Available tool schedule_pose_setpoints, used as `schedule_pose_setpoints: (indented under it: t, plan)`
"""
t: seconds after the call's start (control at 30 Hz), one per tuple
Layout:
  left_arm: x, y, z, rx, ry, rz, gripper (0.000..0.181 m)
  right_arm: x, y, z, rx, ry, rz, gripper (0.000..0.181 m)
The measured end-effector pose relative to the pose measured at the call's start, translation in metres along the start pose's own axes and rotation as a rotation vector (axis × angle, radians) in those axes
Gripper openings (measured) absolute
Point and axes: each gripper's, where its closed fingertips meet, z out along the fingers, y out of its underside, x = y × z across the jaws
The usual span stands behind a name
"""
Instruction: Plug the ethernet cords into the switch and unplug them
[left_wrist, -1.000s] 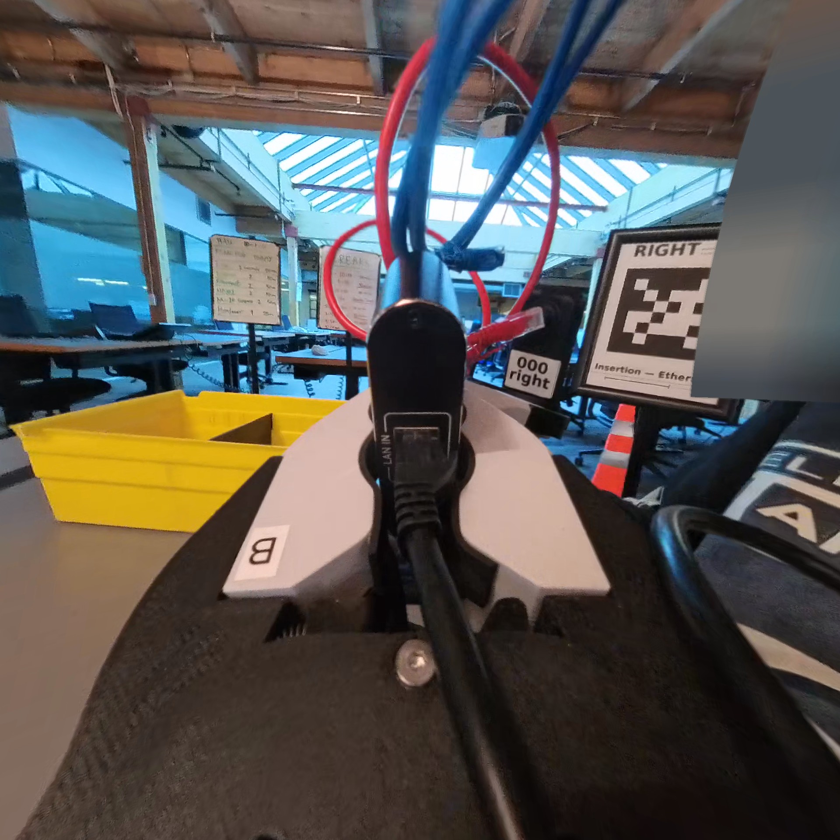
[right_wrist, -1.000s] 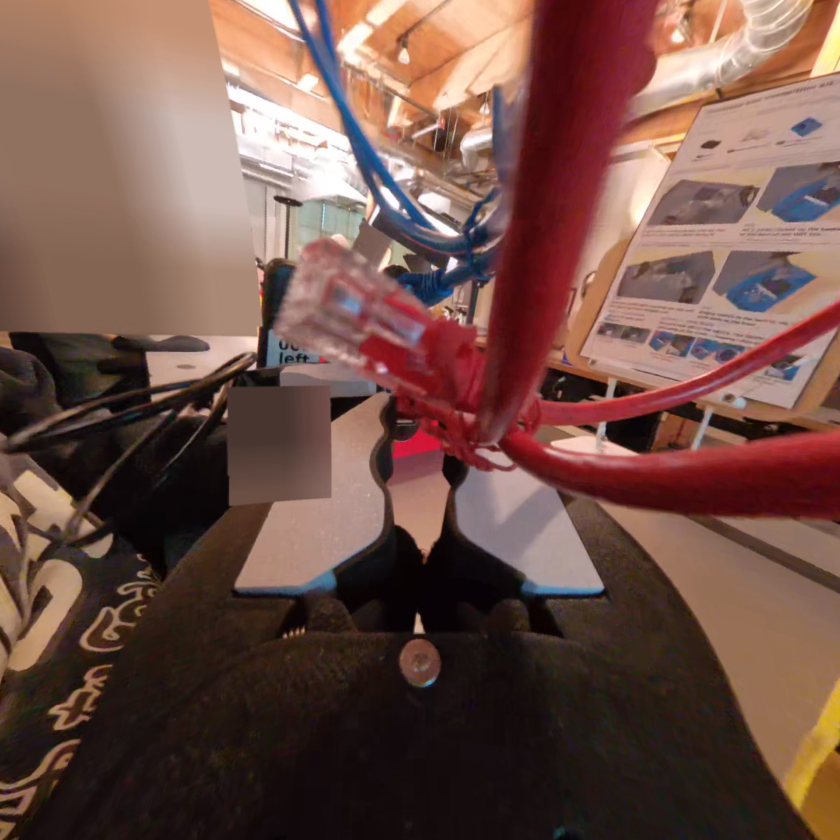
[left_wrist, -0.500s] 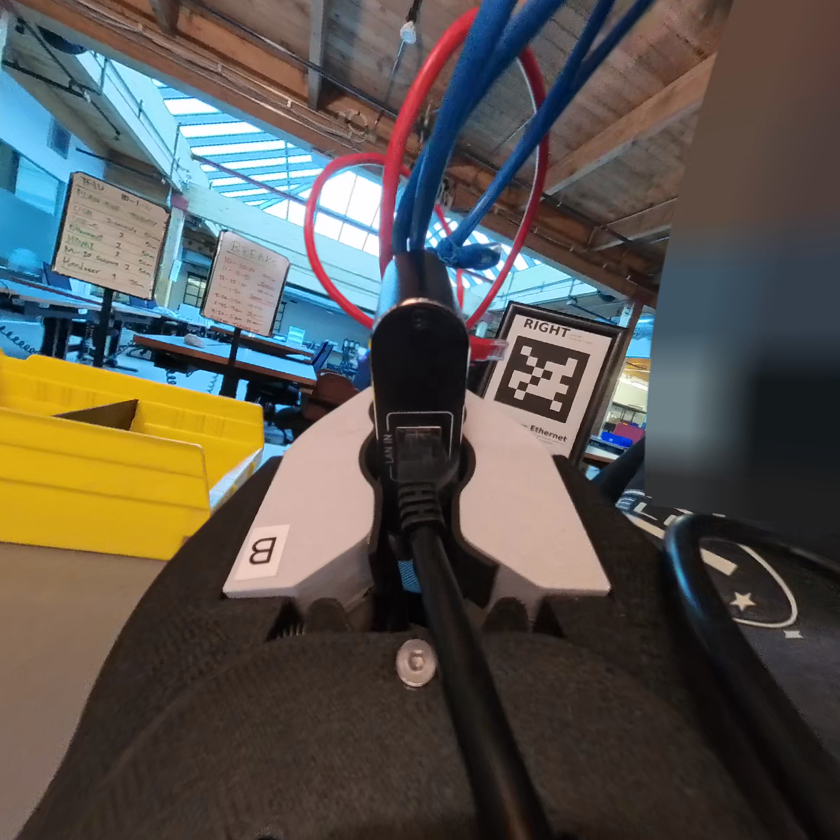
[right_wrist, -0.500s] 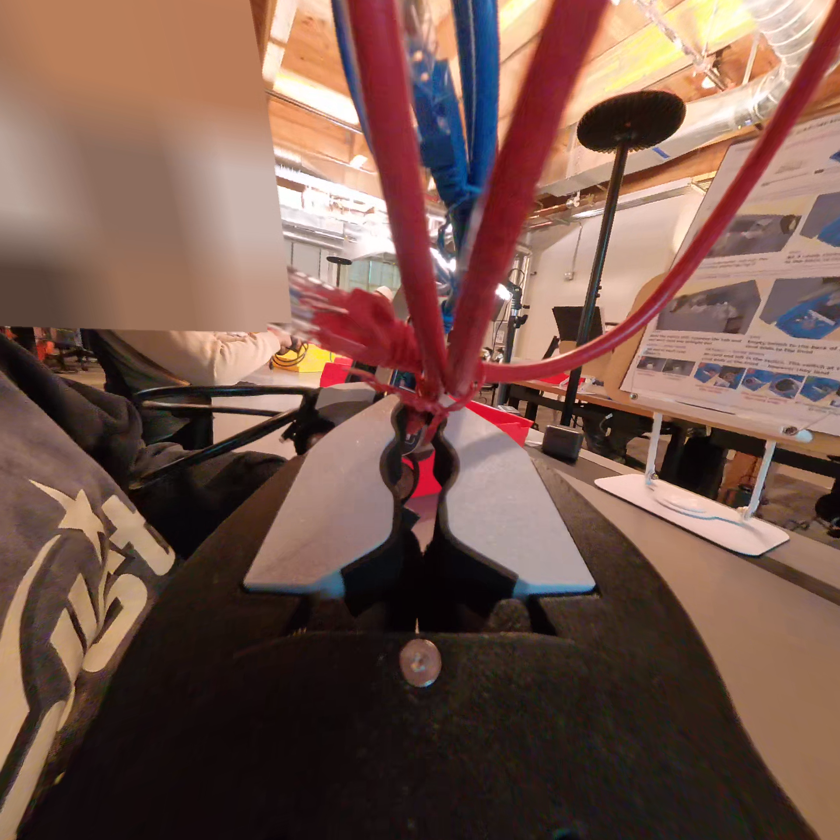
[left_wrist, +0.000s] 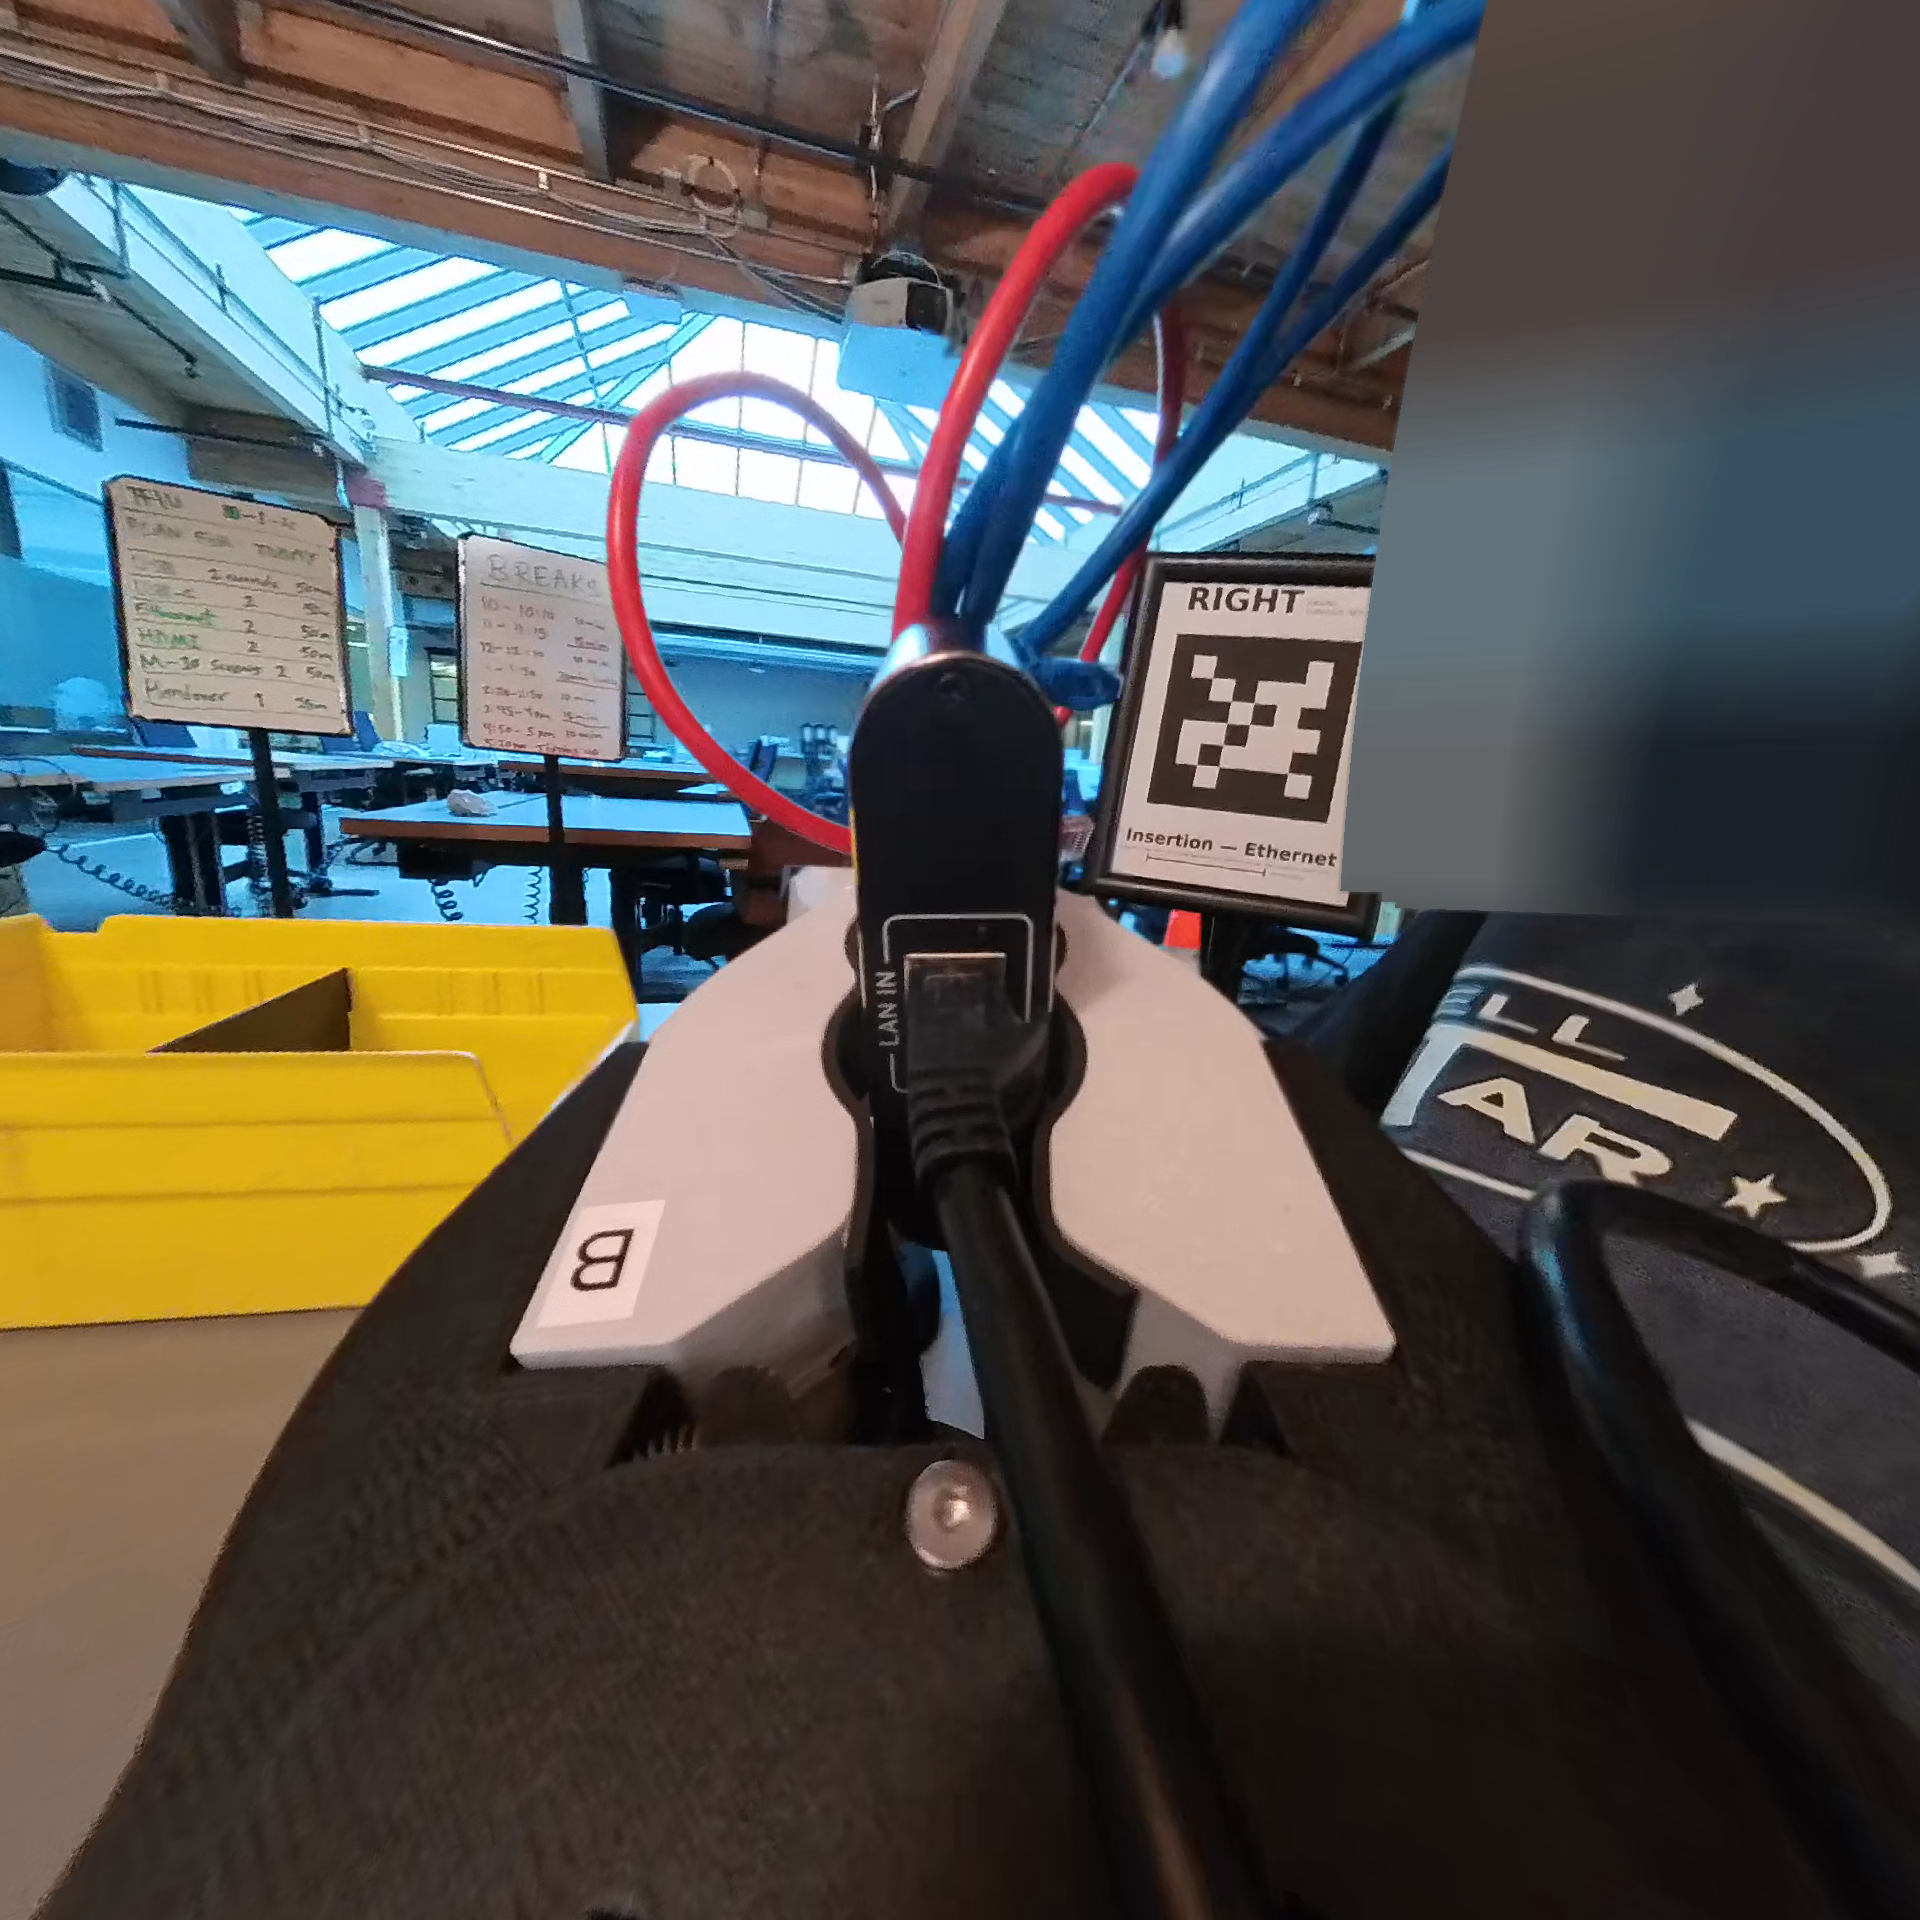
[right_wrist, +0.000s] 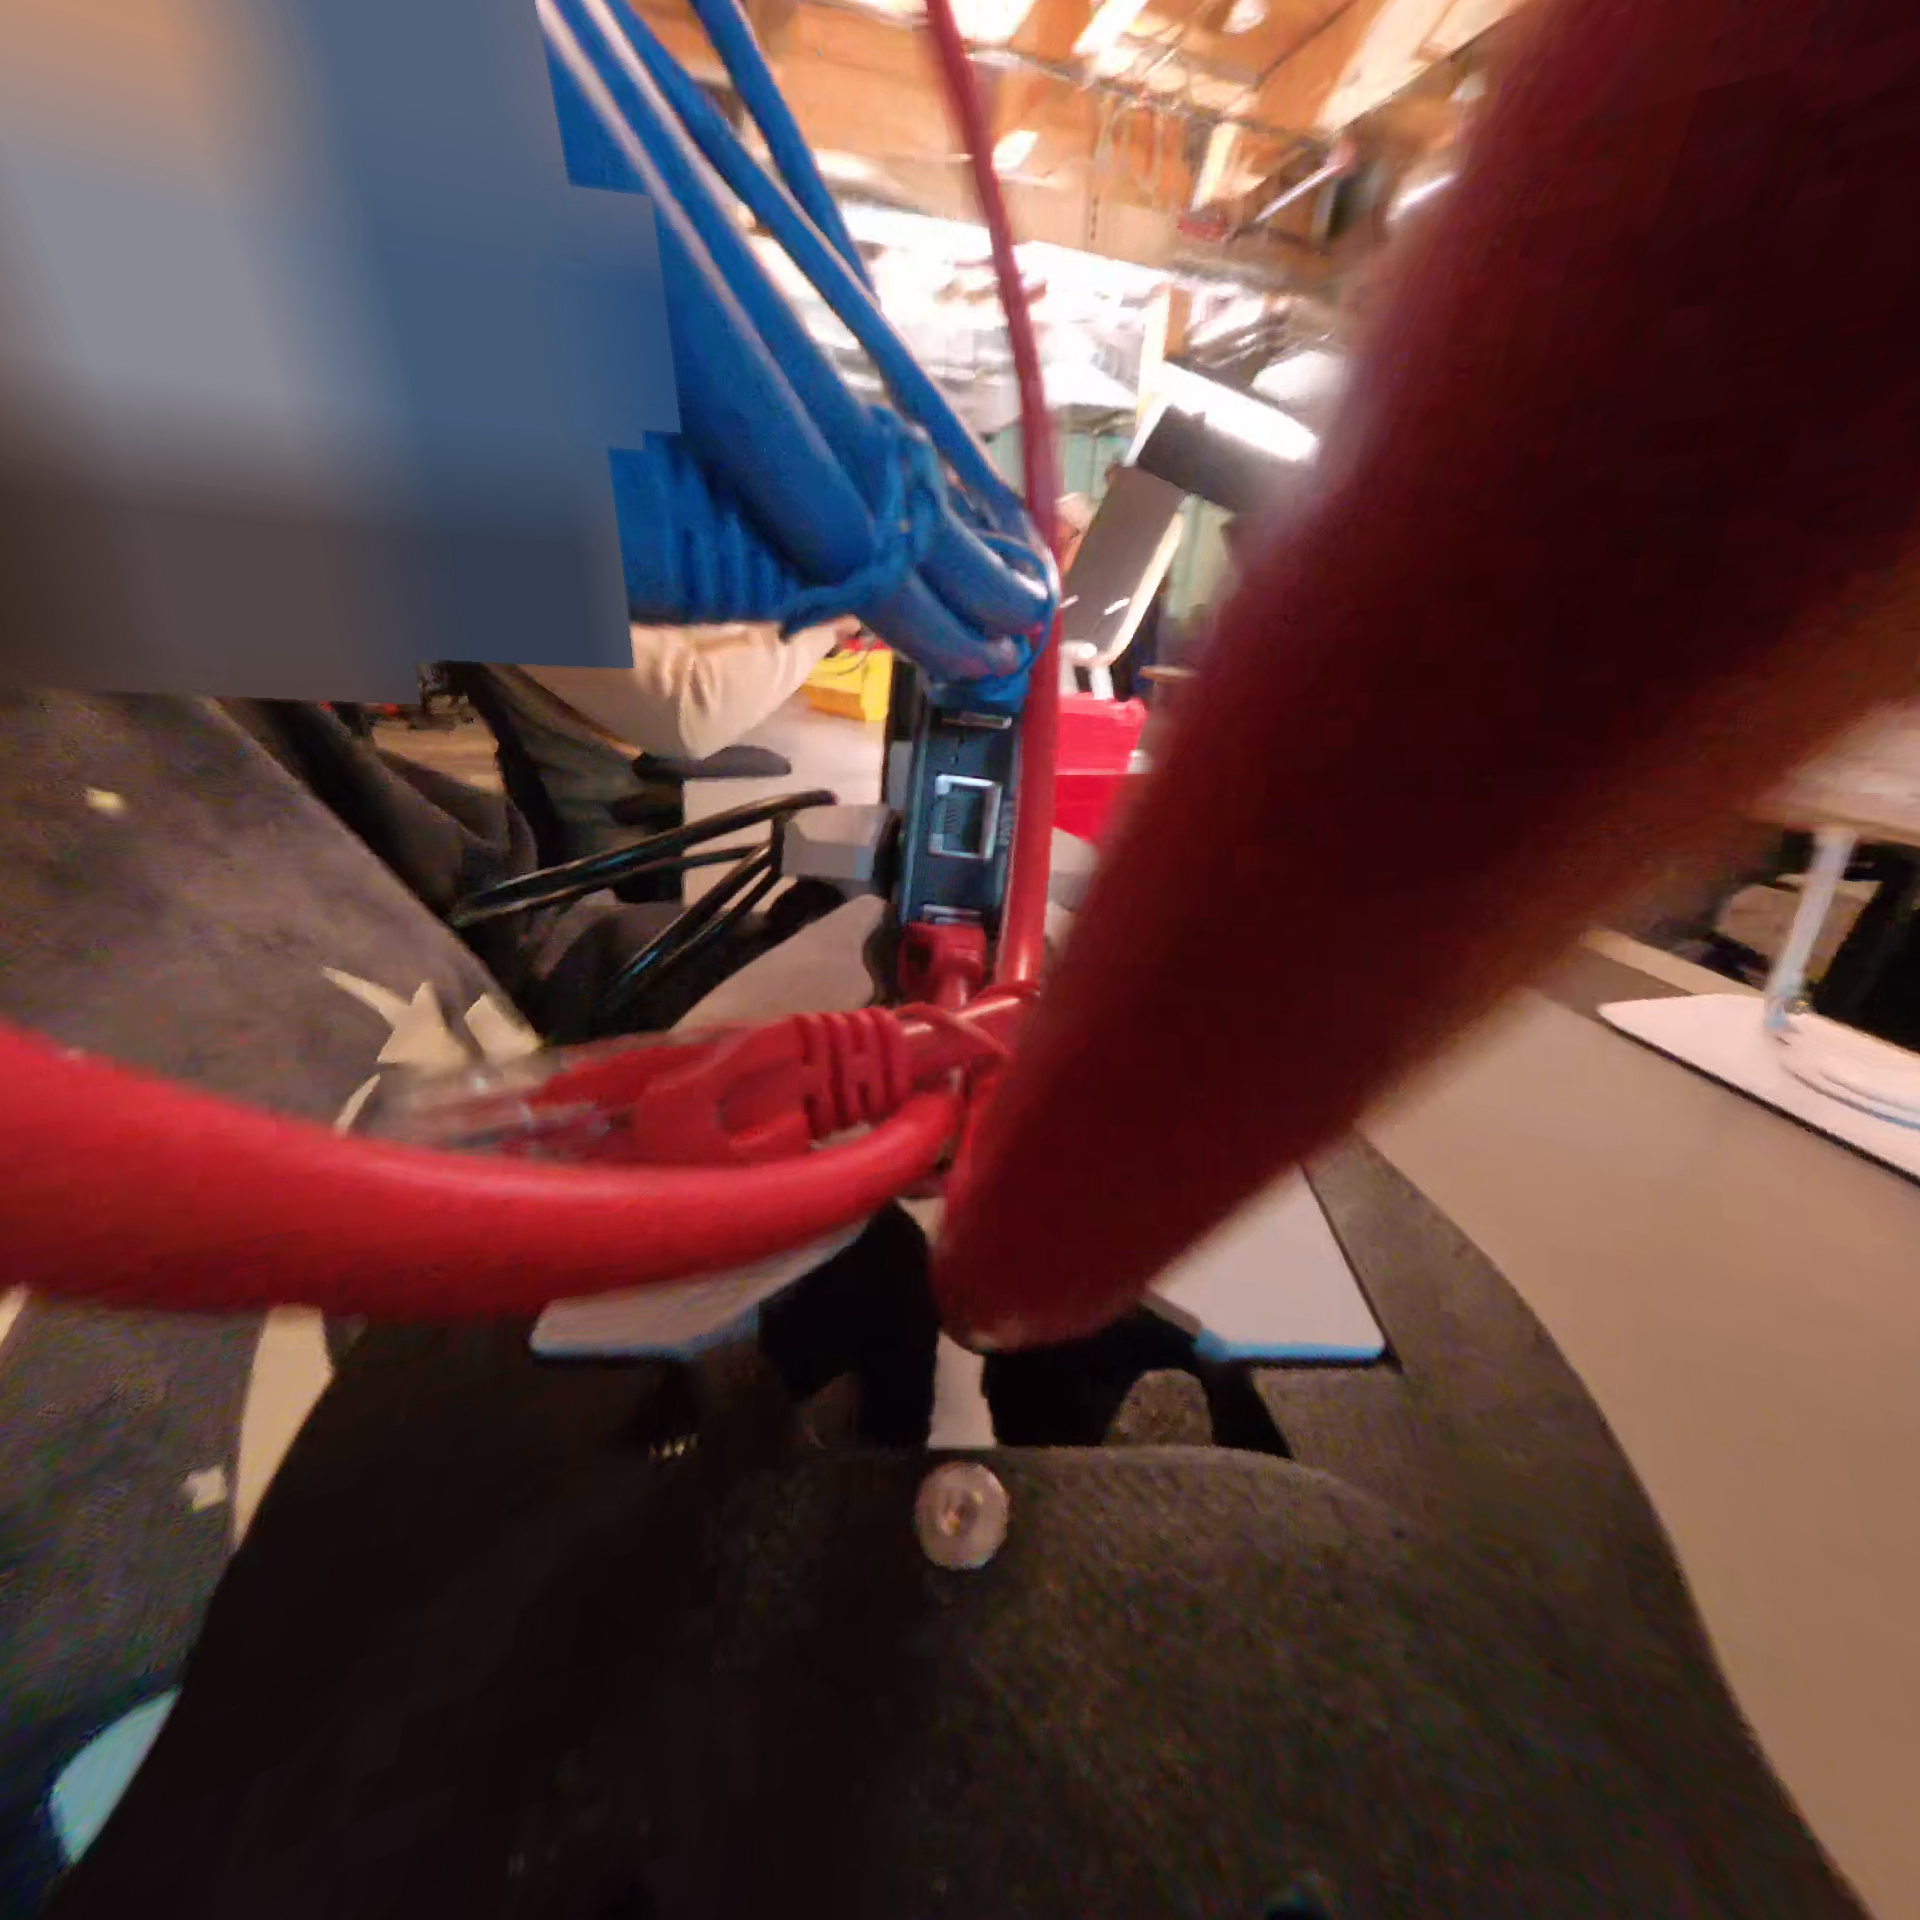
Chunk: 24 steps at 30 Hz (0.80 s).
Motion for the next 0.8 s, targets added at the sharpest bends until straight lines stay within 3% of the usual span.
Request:
schedule_pose_setpoints:
  t: [0.57, 0.8]
  plan:
    - [0.009, 0.000, 0.000, -0.037, 0.022, 0.119, 0.027, -0.012, 0.001, -0.006, -0.046, -0.063, -0.081, 0.013]
    - [-0.005, 0.003, 0.001, -0.066, -0.108, 0.208, 0.027, 0.004, 0.004, -0.007, -0.080, 0.051, -0.228, 0.011]
